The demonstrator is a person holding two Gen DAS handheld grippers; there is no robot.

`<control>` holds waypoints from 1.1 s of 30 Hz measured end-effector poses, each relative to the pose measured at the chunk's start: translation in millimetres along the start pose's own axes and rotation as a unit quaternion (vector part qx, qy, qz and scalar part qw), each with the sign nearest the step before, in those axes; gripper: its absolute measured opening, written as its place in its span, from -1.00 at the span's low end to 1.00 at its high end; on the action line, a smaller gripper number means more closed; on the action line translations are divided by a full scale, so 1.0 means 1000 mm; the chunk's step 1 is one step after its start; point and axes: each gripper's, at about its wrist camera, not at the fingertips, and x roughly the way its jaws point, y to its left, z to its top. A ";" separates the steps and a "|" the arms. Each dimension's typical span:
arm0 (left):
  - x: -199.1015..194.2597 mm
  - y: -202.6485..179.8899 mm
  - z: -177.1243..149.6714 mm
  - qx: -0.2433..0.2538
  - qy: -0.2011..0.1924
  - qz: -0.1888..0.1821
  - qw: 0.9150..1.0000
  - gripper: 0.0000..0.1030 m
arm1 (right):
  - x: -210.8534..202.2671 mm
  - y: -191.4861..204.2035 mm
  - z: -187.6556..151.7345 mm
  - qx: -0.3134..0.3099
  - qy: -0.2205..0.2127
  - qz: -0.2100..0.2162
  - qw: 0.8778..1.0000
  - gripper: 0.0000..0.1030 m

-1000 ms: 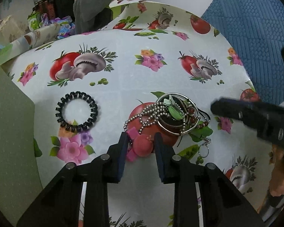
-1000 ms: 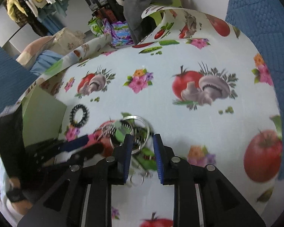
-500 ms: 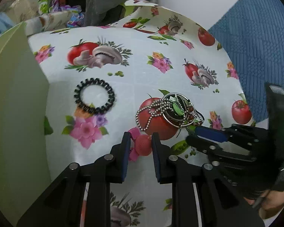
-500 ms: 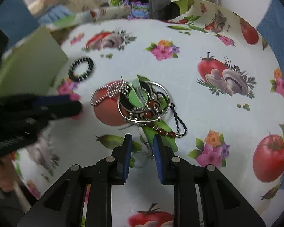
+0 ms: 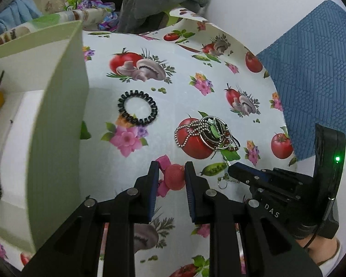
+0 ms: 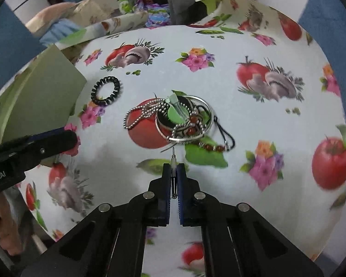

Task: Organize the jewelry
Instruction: 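Carry the silver pin and pink charm into the white box and release both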

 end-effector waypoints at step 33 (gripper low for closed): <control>-0.179 0.033 0.068 0.034 -0.085 0.014 0.996 -0.55 | -0.171 0.126 0.096 0.010 -0.154 0.014 0.988 -0.94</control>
